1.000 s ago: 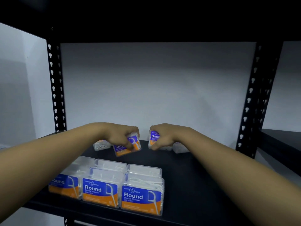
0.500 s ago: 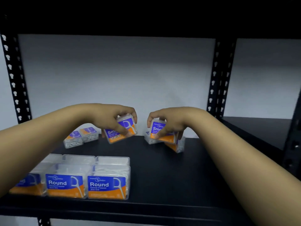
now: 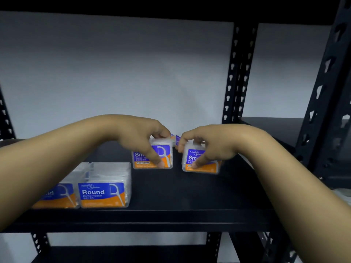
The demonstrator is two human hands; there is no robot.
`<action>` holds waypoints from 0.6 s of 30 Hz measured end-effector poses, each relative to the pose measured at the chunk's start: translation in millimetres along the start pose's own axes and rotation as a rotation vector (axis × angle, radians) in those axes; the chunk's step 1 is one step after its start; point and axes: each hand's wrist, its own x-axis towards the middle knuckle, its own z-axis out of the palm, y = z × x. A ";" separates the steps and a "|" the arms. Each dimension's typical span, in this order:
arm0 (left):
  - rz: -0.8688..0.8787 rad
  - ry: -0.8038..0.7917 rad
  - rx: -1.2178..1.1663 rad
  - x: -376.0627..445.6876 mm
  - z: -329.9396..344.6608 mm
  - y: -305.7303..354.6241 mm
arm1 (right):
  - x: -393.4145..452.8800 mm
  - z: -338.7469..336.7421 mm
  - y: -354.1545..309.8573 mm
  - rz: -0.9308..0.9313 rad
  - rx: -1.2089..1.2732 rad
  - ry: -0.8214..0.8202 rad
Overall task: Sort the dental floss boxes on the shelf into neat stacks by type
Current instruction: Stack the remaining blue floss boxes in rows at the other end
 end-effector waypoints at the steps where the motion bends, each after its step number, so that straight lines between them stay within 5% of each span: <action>1: 0.005 -0.005 0.002 0.8 2.5 3.5 | -3.7 4.0 1.0 0.002 -0.004 0.005; 18: 0.032 -0.025 0.184 2.8 44.5 20.5 | -14.3 45.3 13.2 -0.072 0.053 0.072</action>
